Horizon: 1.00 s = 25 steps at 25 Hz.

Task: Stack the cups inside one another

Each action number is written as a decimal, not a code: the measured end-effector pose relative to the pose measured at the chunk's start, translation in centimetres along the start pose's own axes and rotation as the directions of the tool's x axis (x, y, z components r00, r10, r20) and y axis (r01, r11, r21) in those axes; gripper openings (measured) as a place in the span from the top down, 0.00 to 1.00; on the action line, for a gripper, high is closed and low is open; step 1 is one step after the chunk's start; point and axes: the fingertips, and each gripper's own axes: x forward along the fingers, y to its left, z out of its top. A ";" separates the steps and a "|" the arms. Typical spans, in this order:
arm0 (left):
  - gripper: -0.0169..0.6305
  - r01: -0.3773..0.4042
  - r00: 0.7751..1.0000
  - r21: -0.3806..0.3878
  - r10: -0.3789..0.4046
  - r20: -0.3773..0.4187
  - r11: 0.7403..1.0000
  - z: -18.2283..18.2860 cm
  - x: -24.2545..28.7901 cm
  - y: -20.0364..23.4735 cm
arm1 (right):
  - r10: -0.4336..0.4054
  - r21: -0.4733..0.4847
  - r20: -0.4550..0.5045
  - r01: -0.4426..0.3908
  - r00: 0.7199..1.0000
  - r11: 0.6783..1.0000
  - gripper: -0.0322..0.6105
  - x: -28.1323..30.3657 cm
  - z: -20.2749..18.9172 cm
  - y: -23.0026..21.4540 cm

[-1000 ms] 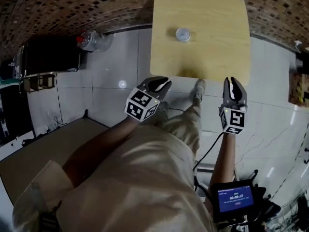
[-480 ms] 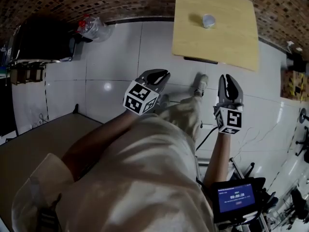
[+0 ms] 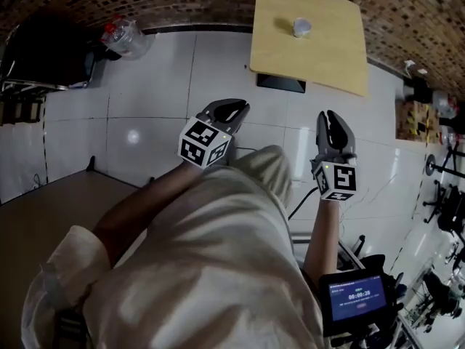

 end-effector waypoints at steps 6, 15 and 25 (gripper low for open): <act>0.90 -0.051 0.997 -0.052 0.054 0.059 0.997 1.2 -2.0 -0.2 | 0.002 0.049 0.042 -0.004 0.999 0.999 0.84 -3.5 0.7 -0.1; 0.94 -0.102 0.995 -0.019 0.101 -0.010 0.995 -1.5 -1.4 -4.6 | 0.028 0.076 0.034 -0.030 0.999 0.997 0.84 -8.5 -2.0 -1.3; 0.79 -0.100 0.994 -0.035 0.099 -0.036 0.994 -3.9 -0.2 -15.7 | 0.075 0.101 0.056 -0.080 0.996 0.992 0.84 -16.4 -4.4 -4.9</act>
